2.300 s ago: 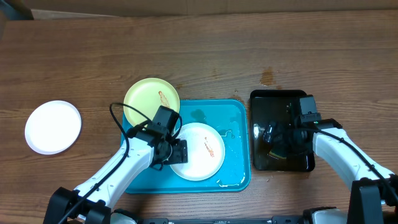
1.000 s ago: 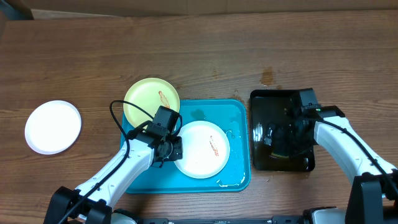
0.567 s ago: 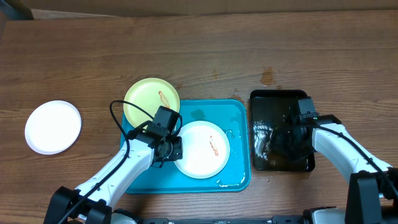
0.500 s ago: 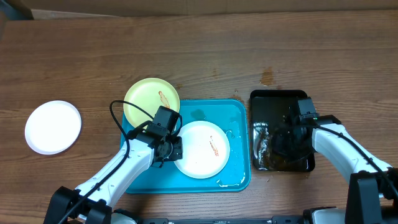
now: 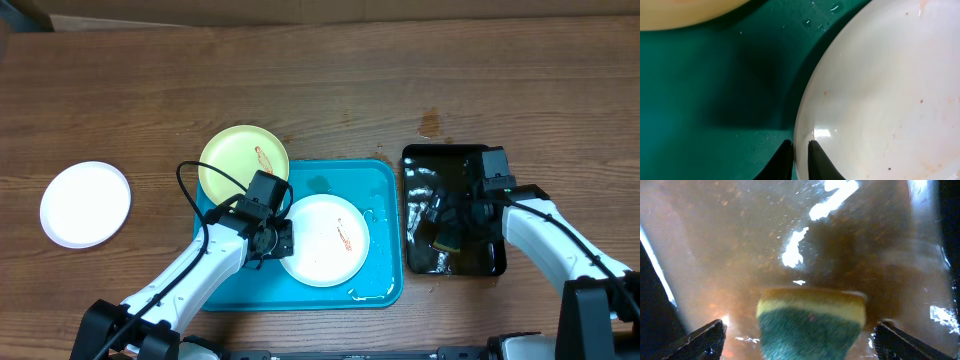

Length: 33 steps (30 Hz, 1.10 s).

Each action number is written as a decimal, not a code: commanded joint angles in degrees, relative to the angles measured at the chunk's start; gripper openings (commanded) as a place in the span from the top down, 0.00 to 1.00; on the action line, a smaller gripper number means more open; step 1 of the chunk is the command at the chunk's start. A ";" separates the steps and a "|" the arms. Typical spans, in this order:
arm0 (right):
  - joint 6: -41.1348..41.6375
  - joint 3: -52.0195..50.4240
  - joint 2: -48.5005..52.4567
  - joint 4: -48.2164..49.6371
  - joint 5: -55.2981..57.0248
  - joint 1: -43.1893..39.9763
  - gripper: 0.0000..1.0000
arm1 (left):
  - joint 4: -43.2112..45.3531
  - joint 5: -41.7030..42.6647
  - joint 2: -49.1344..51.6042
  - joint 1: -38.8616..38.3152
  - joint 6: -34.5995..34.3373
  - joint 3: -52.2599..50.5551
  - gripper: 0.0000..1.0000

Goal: Clean dirty plates on tray and stack at the side
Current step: 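Dip the sponge in the black water tray with right gripper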

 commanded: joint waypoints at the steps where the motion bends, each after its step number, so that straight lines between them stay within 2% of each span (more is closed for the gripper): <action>1: 2.36 -0.59 2.03 2.19 3.89 -0.09 0.11 | 0.15 -0.79 0.13 -0.46 0.68 -0.72 0.87; 2: 2.36 -0.59 2.36 2.69 3.89 -0.09 0.12 | 0.15 -0.79 0.13 -0.46 0.66 -0.72 0.86; 3: 2.34 -0.59 2.73 3.17 3.89 -0.09 0.22 | 0.15 -0.79 0.13 -0.46 0.66 -0.72 0.86; 4: 2.34 -0.59 2.95 3.39 3.89 -0.09 0.50 | 0.13 -0.79 0.13 -0.46 0.66 -0.72 0.86; 5: 2.36 -0.59 3.02 3.41 3.87 -0.09 0.74 | 0.15 -0.79 0.13 -0.46 0.68 -0.72 0.86; 6: 2.36 -0.57 3.02 3.48 3.87 -0.09 0.89 | 0.15 -0.79 0.13 -0.46 0.66 -0.72 0.86; 9: 2.34 -0.33 3.02 4.52 3.26 -0.17 0.92 | 0.15 -0.79 0.13 -0.46 0.66 -0.72 0.86; 10: 2.32 -0.07 3.02 4.44 3.28 -0.17 0.91 | 0.15 -0.79 0.13 -0.46 0.68 -0.72 0.86; 11: 2.34 0.39 3.02 4.11 3.23 -0.22 0.66 | 0.15 -0.79 0.13 -0.46 0.66 -0.72 0.86; 12: 2.34 0.90 3.02 3.63 3.21 -0.22 0.31 | 0.15 -0.79 0.13 -0.46 0.66 -0.72 0.86; 13: 2.34 1.70 3.02 2.58 3.21 -0.22 0.10 | 0.15 -0.79 0.13 -0.46 0.66 -0.72 0.86; 14: 2.34 2.47 3.02 1.31 3.19 -0.22 0.03 | 0.15 -0.79 0.13 -0.46 0.66 -0.72 0.86; 15: 2.34 3.26 3.02 -0.31 3.21 -0.22 0.00 | 0.15 -0.79 0.13 -0.46 0.66 -0.72 0.86; 20: 2.36 4.35 3.04 -8.92 2.78 -0.20 0.00 | 0.15 -0.79 0.13 -0.46 0.66 -0.72 0.86; 23: 2.34 3.63 3.04 -10.47 2.75 -0.04 0.03 | 0.17 -0.79 0.13 -0.46 0.66 -0.72 0.85; 25: 2.32 2.54 3.04 -9.31 2.82 -0.04 0.12 | 0.20 -0.79 0.13 -0.46 0.66 -0.72 0.85; 26: 2.34 1.90 3.04 -8.28 2.80 -0.04 0.21 | 0.20 -0.79 0.13 -0.46 0.66 -0.72 0.85; 27: 2.34 1.38 3.04 -7.43 2.78 -0.04 0.36 | 0.17 -0.79 0.13 -0.46 0.66 -0.72 0.85; 29: 2.34 0.35 3.04 -5.92 2.29 -0.04 0.56 | 0.17 -0.79 0.13 -0.46 0.66 -0.72 0.85; 31: 2.29 0.07 3.04 -5.16 1.25 -0.04 0.96 | 0.15 -0.79 0.13 -0.46 0.66 -0.72 0.85; 33: 1.36 0.76 2.84 -5.03 -0.46 -0.04 0.96 | 0.17 -0.79 0.13 -0.46 0.68 -0.72 0.82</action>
